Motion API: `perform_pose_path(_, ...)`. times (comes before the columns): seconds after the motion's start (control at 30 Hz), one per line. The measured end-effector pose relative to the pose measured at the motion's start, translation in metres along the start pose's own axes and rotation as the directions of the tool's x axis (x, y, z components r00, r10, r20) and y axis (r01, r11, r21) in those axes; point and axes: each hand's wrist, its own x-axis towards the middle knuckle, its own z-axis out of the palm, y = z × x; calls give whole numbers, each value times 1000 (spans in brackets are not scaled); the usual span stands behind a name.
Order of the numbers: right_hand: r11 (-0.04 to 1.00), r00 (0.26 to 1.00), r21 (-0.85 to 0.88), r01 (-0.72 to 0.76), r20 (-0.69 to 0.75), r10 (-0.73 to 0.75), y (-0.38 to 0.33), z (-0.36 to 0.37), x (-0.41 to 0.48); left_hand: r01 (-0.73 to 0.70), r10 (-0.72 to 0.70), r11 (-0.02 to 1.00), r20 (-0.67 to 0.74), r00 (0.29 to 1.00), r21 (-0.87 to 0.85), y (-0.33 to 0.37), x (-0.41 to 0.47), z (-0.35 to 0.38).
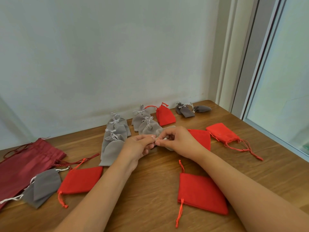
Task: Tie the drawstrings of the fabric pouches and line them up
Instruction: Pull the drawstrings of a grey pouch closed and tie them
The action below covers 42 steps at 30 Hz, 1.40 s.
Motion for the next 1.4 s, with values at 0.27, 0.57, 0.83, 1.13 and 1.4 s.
perform_pose_path(0.27, 993, 992, 86, -78, 105, 69, -6, -5, 0, 129, -122, 981, 57, 991, -145, 7, -1, -3)
perform_pose_path(0.57, 982, 981, 121, -147, 142, 129, -9, -18, -3, 107, -92, 991, 169, 981, -86, 10, -4, -6)
perform_pose_path(0.83, 995, 993, 89, 36, -115, -25, -5, -18, -1, -48, 32, 995, 176, 984, 88, 10, -6, -12)
perform_pose_path(1.13, 996, 987, 74, -59, 154, 47, -9, -15, -3, -117, 91, 988, 238, 967, 97, 8, -10, -10)
perform_pose_path(1.4, 992, 966, 48, -119, 236, 105, -7, -12, -3, -110, 90, 991, 245, 965, 73, 4, -9, -10)
